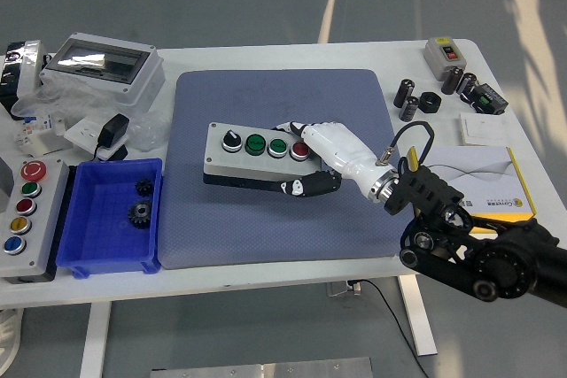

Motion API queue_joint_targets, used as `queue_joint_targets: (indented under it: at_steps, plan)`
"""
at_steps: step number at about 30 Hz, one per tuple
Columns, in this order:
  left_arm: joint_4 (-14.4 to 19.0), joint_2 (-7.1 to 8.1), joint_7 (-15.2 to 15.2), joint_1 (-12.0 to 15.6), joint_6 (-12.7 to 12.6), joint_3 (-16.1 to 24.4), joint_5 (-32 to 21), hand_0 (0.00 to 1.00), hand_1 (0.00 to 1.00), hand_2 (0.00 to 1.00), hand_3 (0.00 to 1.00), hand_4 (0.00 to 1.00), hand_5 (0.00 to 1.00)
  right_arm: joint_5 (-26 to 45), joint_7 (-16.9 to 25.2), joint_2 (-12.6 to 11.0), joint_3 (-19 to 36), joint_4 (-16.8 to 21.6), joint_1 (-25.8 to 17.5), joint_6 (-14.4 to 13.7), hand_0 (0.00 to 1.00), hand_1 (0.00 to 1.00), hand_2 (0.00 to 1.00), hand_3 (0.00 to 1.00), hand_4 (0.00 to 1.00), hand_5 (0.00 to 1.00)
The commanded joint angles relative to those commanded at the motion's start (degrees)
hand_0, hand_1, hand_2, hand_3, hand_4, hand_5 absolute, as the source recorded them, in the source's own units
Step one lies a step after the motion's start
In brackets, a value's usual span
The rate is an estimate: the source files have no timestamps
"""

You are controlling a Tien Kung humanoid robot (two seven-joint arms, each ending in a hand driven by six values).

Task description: Pick up the button,place it on the desk,press the button,press the button

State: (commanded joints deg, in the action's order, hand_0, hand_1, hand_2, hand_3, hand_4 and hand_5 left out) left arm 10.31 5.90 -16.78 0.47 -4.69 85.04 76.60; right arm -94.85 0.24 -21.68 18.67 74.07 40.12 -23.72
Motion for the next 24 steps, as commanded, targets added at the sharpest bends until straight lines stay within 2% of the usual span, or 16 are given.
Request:
queue_joint_targets:
  at_steps: [4,14,24]
  plan:
    - [0.0,-0.06,0.0,0.1,0.0,0.0,0.1,0.627,0.584,0.543,0.600,0.593,0.202,-0.2,1.2,-0.8,-1.3,1.3,-0.1,0.7,0.147,0.328,0.334,0.256,0.027,0.002]
    - [0.0,-0.18,0.0,0.0,0.1,0.1,0.5,0.627,0.584,0.542,0.600,0.590,0.199,-0.6,-0.2,0.6,-3.4,-5.2,-1.0,2.5,0.153,0.329,0.333,0.258,0.031,0.002]
    - [0.0,-0.22,0.0,0.0,0.2,0.3,0.9,0.628,0.583,0.542,0.600,0.589,0.198,-0.3,-0.1,0.9,-2.7,-6.7,-1.1,3.6,0.183,0.341,0.338,0.267,0.049,0.002]
